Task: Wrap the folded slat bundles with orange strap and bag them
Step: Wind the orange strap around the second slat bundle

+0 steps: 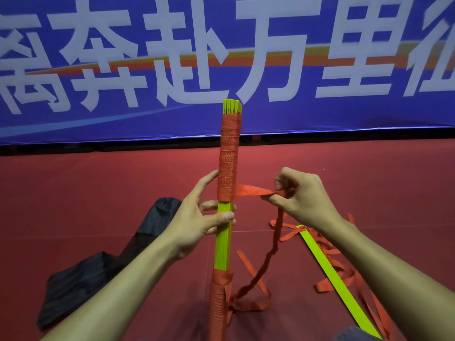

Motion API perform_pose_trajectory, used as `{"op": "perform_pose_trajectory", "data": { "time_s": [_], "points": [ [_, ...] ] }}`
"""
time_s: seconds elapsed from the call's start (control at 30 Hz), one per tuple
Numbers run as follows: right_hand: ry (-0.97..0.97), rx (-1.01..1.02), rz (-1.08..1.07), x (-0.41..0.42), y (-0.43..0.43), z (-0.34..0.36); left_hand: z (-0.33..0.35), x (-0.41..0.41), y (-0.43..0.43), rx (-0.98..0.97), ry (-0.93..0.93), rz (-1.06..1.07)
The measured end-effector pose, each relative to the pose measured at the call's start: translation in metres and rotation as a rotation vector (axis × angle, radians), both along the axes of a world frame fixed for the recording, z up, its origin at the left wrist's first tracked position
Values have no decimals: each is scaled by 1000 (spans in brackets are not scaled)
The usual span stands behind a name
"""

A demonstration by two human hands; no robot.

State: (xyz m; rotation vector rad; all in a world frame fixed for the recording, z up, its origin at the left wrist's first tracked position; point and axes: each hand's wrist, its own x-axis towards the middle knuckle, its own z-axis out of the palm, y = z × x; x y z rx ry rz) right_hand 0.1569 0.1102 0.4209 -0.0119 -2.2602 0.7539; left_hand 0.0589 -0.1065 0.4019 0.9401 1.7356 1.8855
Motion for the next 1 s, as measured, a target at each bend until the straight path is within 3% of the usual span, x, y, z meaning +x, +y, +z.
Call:
{"op": "perform_pose_trajectory", "data": {
  "time_s": [0.23, 0.4, 0.53, 0.63, 0.8, 1.0],
  "points": [
    [18, 109, -3, -3, 4, -4, -1, -4, -2, 21, -17, 18],
    [-94, -207, 105, -4, -1, -5, -1, -4, -2, 22, -26, 21],
    [-32, -486, 234, 0, -7, -4, -2, -4, -2, 28, -37, 33],
    [-11, -548, 251, 1, -7, -3, -2, -6, -3, 30, -44, 56],
    [-16, -557, 227, -3, -8, -6, -3, -5, -2, 24, -33, 100],
    [-115, -346, 17, -14, -8, -10, -6, -3, 4, -12, 67, 176]
  ]
}}
